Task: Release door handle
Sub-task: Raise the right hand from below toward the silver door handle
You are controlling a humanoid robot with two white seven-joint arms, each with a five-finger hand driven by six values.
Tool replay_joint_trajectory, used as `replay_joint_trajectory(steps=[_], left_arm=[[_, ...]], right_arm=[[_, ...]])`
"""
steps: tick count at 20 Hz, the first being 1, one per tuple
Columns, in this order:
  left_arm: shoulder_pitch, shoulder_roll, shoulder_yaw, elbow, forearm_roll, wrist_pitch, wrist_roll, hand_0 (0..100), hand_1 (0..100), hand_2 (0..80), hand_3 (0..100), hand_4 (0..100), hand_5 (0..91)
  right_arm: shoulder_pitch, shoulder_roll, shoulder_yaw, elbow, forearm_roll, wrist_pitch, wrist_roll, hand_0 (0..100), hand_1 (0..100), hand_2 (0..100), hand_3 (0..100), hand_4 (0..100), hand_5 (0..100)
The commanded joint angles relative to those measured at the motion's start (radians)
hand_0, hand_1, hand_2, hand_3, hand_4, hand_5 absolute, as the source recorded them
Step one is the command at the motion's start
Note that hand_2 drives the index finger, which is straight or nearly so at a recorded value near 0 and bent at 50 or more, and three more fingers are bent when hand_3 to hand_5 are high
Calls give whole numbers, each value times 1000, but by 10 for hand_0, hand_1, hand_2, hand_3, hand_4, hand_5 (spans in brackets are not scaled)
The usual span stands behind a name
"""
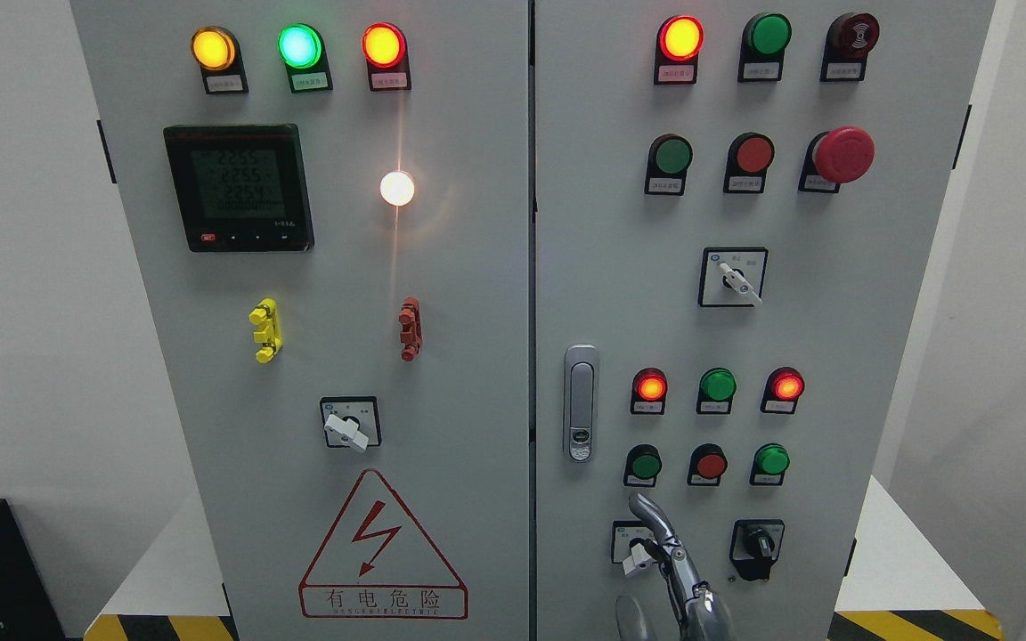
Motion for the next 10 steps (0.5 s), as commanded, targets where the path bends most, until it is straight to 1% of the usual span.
replay_joint_trajectory(steps=[1,4,10], left_arm=[[-26,0,0,29,0,0,1,120,556,0,0,0,0],[-26,0,0,29,0,0,1,120,556,0,0,0,0],[-26,0,0,29,0,0,1,120,556,0,0,0,0]], right_arm=[[-2,0,-15,-6,-111,11,1,475,81,0,94,99,97],[-2,-1,-33,-7,-147,51,1,462,43,0,81,82,80],[-8,-1,-27,-9,-145,53,1,434,47,0,76,77,71]])
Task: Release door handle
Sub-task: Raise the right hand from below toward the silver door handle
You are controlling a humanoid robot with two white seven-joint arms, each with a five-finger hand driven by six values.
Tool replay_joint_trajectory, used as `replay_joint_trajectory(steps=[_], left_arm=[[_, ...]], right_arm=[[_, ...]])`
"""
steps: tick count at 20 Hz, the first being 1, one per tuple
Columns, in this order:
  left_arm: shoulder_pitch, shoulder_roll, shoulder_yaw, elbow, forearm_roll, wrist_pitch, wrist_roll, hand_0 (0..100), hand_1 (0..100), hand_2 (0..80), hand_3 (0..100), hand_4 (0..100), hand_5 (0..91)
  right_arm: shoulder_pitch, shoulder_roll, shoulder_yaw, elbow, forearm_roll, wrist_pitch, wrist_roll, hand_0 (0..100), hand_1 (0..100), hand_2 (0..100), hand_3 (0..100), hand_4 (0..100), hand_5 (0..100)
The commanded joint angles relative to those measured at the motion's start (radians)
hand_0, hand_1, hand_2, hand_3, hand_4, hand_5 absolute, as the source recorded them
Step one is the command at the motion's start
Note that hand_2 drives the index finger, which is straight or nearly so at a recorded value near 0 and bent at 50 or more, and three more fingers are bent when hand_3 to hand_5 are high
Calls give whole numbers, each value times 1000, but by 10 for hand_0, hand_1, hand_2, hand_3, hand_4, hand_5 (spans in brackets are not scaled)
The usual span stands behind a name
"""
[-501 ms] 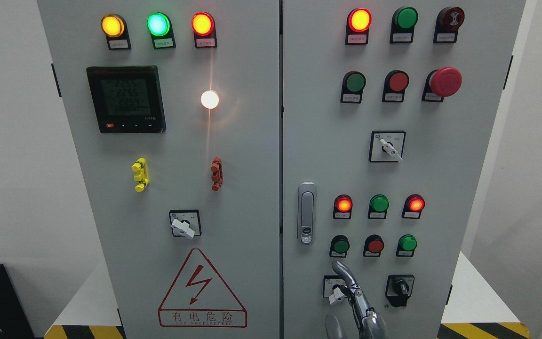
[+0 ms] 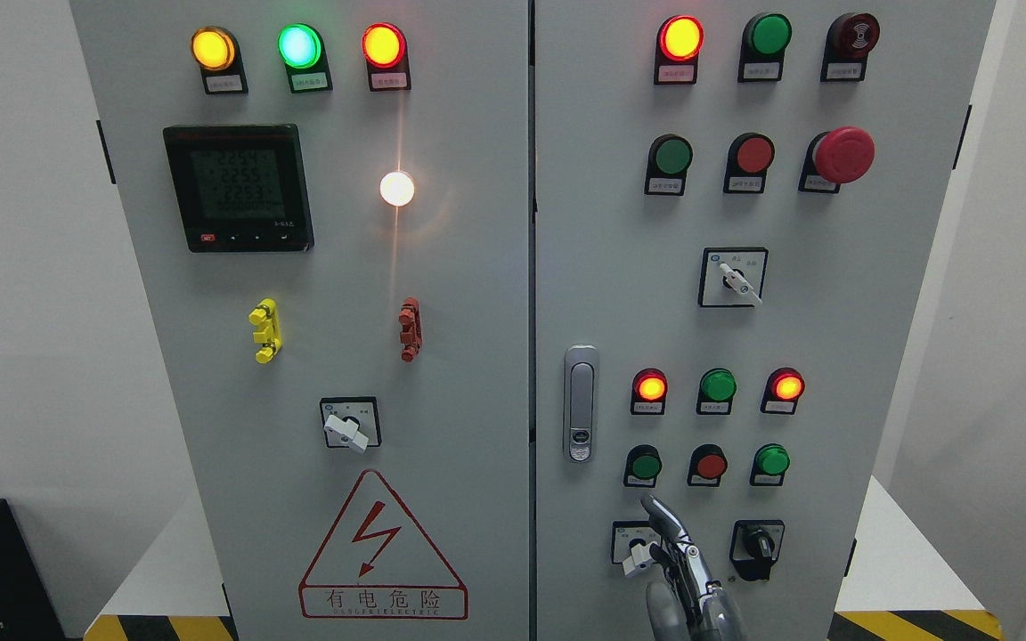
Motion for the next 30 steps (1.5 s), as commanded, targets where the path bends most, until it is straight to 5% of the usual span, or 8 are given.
replay_joint_trajectory(steps=[1,3,5,6,8,15,22,30], left_arm=[[-26,0,0,29,0,0,1,120,556,0,0,0,0],[-26,0,0,29,0,0,1,120,556,0,0,0,0],[-26,0,0,29,0,0,1,120,556,0,0,0,0],[-26,0,0,29,0,0,1,120,556,0,0,0,0],[-26,0,0,29,0,0,1,120,556,0,0,0,0],[-26,0,0,29,0,0,1,120,556,0,0,0,0],[-26,0,0,29,1,0,1,120,556,0,0,0,0],[-26,0,0,29,1,0,1,120,556,0,0,0,0]], right_arm=[[0,-2,-7,-14,-21,3,0,430,52,0,75,76,70],[-8,-4,-6,-22,2,3,-1,424,67,0,75,77,69],[-24,-4,-12,-16,110,5,-3,391,146,0,130,230,178],[-31,-2,-13,-11,175,5,-6,358,215,0,312,431,339],[-31,-1,-15,-3,281,5,-14,360,252,0,511,588,509],[-75,1,-16,58,575,5,-116,352,347,20,923,961,965],[-117,1,-3,124,908,2,-139,346,310,63,1000,1000,1000],[-196,-4,5,231,1042,-6,-158,344,291,83,1000,1000,1000]])
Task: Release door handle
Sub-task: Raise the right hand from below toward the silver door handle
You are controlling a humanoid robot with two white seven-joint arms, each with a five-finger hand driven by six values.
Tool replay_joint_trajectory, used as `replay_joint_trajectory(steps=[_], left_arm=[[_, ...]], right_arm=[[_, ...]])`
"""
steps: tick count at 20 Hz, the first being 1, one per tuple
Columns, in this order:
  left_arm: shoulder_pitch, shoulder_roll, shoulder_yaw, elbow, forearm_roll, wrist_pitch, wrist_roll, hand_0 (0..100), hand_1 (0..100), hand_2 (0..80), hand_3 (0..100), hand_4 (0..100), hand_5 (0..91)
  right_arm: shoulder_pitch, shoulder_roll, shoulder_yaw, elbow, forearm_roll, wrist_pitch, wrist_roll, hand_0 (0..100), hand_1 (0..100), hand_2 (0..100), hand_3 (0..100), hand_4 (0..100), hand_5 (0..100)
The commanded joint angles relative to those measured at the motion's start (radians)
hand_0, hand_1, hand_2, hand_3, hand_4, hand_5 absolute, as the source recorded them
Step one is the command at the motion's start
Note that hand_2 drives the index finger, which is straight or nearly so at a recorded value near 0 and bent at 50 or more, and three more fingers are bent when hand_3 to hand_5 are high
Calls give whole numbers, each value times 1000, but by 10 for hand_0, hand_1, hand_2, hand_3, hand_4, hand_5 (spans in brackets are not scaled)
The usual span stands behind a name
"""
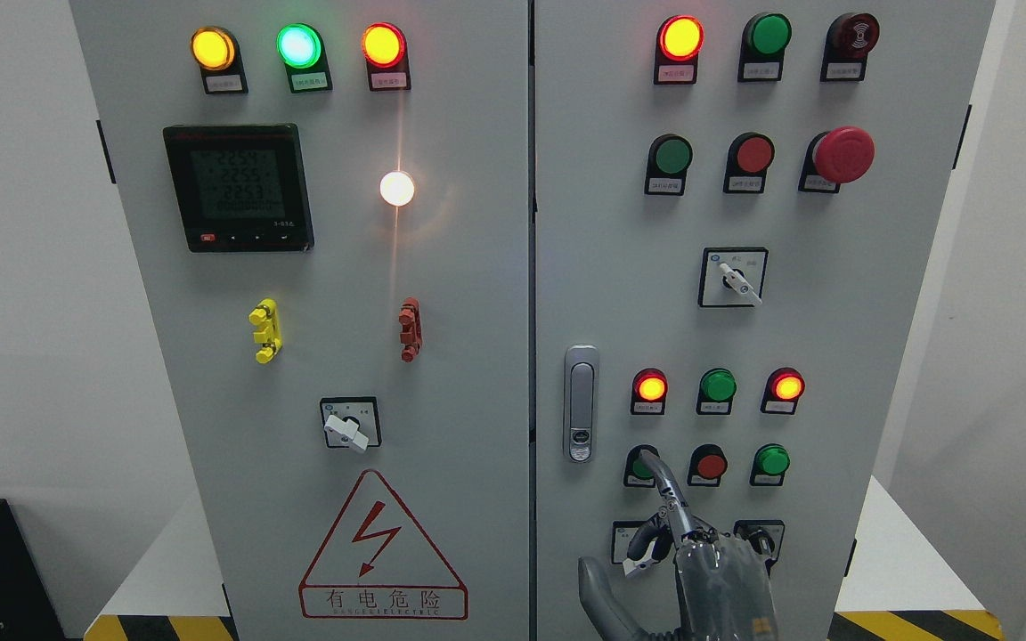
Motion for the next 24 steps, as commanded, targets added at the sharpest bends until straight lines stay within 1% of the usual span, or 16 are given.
replay_joint_trajectory(steps=[1,3,6,9,10,13,21,24], left_arm=[[-26,0,0,29,0,0,1,120,556,0,0,0,0],[-26,0,0,29,0,0,1,120,556,0,0,0,0],[-26,0,0,29,0,0,1,120,556,0,0,0,0],[-26,0,0,29,0,0,1,120,556,0,0,0,0],[-26,0,0,29,0,0,1,120,556,0,0,0,0],[-26,0,0,29,0,0,1,120,556,0,0,0,0],[-26,0,0,29,0,0,1,120,556,0,0,0,0],[-26,0,0,29,1,0,1,120,556,0,0,0,0]], right_arm=[[-46,-5,8,121,152,-8,-9,342,289,84,1000,1000,1000],[-48,-8,8,132,163,-26,-28,339,280,84,1000,1000,1000],[-65,-16,6,140,241,-42,-29,333,271,85,1000,1000,1000],[-82,-16,5,166,256,-40,-29,331,266,85,1000,1000,1000],[-88,-16,6,175,267,-39,-31,330,265,84,1000,1000,1000],[-92,-12,3,190,348,-34,-58,328,258,81,1000,1000,1000],[-112,-5,6,215,413,-27,-58,327,253,73,1000,1000,1000],[-140,-5,8,242,413,13,-58,327,252,71,1000,1000,1000]])
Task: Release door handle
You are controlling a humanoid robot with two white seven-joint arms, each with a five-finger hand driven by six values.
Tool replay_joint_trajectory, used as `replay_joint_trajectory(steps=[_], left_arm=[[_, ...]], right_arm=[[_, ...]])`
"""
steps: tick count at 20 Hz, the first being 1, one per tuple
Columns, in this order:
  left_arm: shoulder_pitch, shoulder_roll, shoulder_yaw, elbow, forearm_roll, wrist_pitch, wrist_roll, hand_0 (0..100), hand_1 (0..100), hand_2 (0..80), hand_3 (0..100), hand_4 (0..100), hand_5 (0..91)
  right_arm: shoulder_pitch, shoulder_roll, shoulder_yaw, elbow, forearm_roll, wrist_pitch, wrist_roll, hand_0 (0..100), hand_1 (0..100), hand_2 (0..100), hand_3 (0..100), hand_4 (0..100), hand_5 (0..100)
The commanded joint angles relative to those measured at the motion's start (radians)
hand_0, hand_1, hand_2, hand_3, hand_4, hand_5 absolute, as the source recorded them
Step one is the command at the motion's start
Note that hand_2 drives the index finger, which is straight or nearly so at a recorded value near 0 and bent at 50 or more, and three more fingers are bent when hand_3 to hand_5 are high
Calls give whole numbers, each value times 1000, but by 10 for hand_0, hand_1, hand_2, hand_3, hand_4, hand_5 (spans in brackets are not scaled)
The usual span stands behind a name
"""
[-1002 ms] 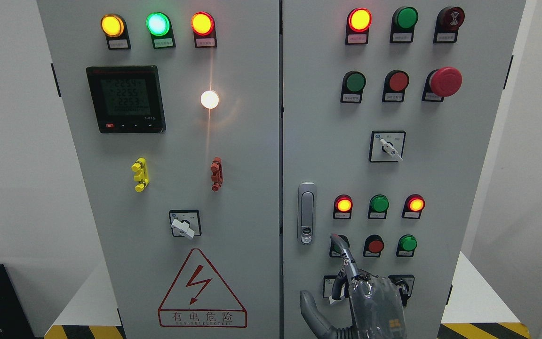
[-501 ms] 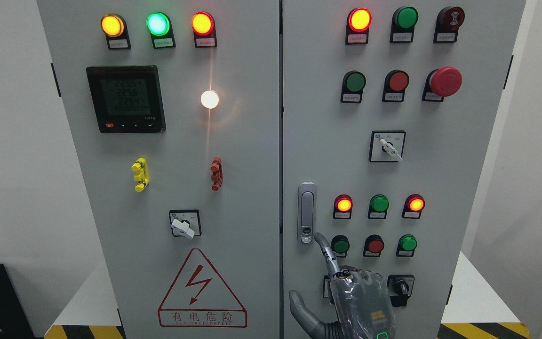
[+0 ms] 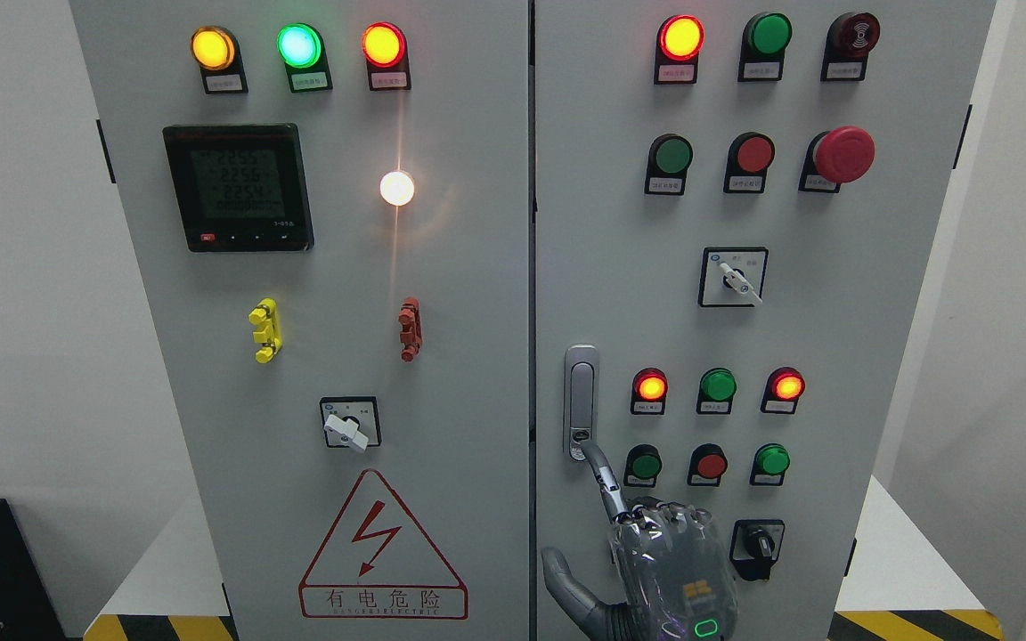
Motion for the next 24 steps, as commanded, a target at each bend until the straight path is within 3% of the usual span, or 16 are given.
replay_joint_trajectory(steps=[1,16,19,24], left_arm=[[-26,0,0,29,0,0,1,120,556,0,0,0,0],[-26,0,0,29,0,0,1,120,556,0,0,0,0],[-26,0,0,29,0,0,1,120,556,0,0,0,0],[-26,0,0,29,0,0,1,120,556,0,0,0,0]], right_arm=[[-40,4,3,74,33,24,0,327,252,70,1000,1000,1000],[-51,5,27,82,34,47,3,332,252,67,1000,1000,1000],[-51,5,29,80,34,93,5,332,252,67,1000,1000,1000],[-51,5,27,79,34,95,5,333,252,67,1000,1000,1000]])
